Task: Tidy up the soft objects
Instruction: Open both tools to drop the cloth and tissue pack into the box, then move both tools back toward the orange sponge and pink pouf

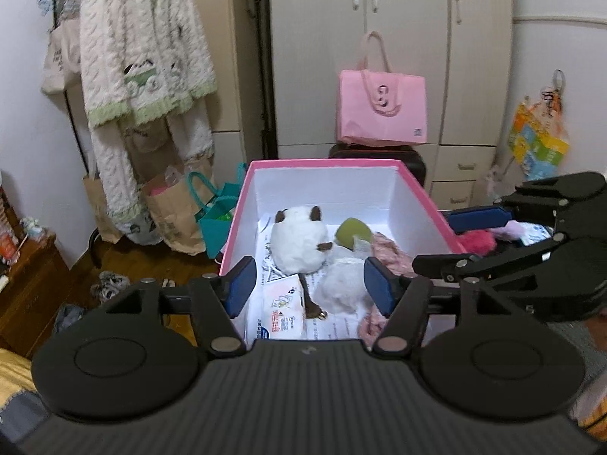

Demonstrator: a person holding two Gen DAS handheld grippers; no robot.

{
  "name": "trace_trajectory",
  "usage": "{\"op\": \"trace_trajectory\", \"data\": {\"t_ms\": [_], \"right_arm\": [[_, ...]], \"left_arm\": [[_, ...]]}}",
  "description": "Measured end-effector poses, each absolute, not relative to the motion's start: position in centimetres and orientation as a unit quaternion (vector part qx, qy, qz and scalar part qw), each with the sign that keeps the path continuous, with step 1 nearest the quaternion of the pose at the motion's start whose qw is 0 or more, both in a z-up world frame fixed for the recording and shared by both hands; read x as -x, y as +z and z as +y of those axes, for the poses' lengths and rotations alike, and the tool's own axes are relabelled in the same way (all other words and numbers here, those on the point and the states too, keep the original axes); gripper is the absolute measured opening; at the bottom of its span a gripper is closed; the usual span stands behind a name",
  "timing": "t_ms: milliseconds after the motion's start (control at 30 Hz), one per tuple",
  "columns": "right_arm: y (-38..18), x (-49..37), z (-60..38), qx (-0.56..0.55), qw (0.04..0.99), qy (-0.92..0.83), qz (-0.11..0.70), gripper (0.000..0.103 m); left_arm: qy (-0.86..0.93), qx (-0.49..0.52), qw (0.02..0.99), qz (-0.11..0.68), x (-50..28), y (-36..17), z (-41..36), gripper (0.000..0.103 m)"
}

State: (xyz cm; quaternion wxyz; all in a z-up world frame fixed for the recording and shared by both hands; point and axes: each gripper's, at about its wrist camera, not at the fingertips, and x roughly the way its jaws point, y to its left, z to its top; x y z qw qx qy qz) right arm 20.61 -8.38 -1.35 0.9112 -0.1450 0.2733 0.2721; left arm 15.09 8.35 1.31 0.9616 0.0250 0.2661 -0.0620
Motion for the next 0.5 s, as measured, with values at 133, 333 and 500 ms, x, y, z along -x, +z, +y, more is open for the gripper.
{"op": "trace_trajectory", "data": {"t_ms": [133,333,500], "right_arm": [[-0.3,-18.5,-9.0,0.147,0.910,0.275,0.272,0.060],[1.0,-15.4,-9.4,0.172,0.915,0.259,0.256,0.064],[2.0,-12.7,-10.0,0.184,0.916,0.258,0.246,0.067]], "left_arm": [[-0.075,-0.038,0.961,0.265,-13.3,2.0,8.0,0.063],[-0.101,-0.059,0.955,0.271,-11.3,2.6,7.0,0.063],[-0.120,-0.076,0.952,0.270,-9.2,3.1,6.3,0.065]]}}
